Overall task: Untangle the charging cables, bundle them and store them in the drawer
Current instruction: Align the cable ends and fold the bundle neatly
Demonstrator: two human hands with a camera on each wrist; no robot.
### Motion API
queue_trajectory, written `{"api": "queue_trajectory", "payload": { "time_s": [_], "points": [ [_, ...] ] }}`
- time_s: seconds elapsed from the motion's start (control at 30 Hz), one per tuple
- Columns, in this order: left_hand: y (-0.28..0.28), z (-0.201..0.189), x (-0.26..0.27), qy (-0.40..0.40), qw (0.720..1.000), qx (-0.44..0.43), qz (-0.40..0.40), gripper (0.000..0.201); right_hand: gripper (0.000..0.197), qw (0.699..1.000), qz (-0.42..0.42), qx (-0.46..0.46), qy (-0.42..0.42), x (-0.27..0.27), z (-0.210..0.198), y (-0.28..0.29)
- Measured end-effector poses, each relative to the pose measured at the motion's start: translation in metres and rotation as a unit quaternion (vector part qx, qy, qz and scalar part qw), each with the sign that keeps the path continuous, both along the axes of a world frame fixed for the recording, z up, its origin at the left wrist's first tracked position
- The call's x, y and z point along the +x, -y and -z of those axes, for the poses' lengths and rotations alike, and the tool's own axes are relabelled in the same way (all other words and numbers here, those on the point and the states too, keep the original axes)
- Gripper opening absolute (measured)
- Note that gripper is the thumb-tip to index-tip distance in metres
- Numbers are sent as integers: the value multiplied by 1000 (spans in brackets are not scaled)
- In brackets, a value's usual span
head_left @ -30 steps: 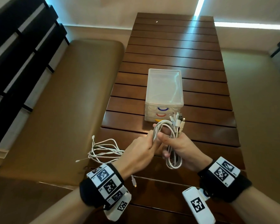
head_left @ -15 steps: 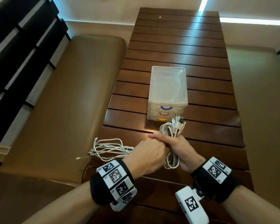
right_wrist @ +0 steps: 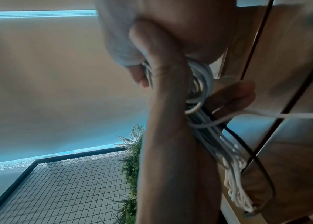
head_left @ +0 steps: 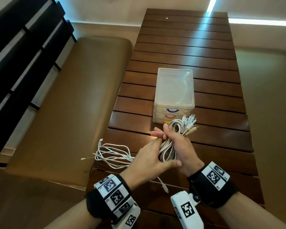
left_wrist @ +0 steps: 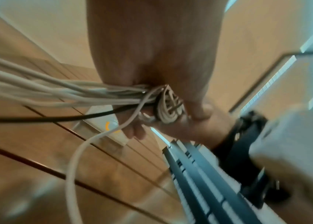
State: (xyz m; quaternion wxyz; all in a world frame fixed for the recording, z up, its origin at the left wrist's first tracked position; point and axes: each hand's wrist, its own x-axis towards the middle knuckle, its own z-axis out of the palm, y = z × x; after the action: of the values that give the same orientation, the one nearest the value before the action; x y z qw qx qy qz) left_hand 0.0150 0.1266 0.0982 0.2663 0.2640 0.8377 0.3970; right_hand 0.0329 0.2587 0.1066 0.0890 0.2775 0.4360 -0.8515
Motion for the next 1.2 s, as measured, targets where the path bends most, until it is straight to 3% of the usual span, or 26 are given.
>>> {"api": "queue_trajectory", "payload": {
  "time_s": [0.1,0.2,0.27,0.43,0.63,0.8,0.87,0.93,1.0,1.2],
  "points": [
    [-1,-9,-12,98,995,-34,-9,78,39,999,-25,13,-39,4,-5,0],
    [-2,-12,-19,162,986,-14,28,45,31,991,-59,83,-85,4,-8,-2],
    [-4,-10,-15,181,983,18,10,26,17,984,-82,122,-101,2,-11,-4],
    [-5,-12,-10,248,965,74,37,11,25,972,-132,133,-139,8,-10,-11],
    [2,-13,-14,261,961,42,84,10,44,974,-124,-13,-187,10,-6,-14],
    [2,-9,-13,202,973,7,107,10,36,967,-154,30,-201,9,-6,-15],
    [2,-8,-15,222,969,4,106,22,34,970,-135,19,-201,8,-8,-13],
    [2,-9,-18,260,960,24,103,26,44,975,-115,4,-189,7,-8,-12],
    [1,-9,-20,272,953,39,125,18,55,980,-103,-24,-166,7,-5,-9],
    [-4,12,-11,195,971,3,135,24,59,993,-61,-48,-86,7,-1,-8]
  ]
}}
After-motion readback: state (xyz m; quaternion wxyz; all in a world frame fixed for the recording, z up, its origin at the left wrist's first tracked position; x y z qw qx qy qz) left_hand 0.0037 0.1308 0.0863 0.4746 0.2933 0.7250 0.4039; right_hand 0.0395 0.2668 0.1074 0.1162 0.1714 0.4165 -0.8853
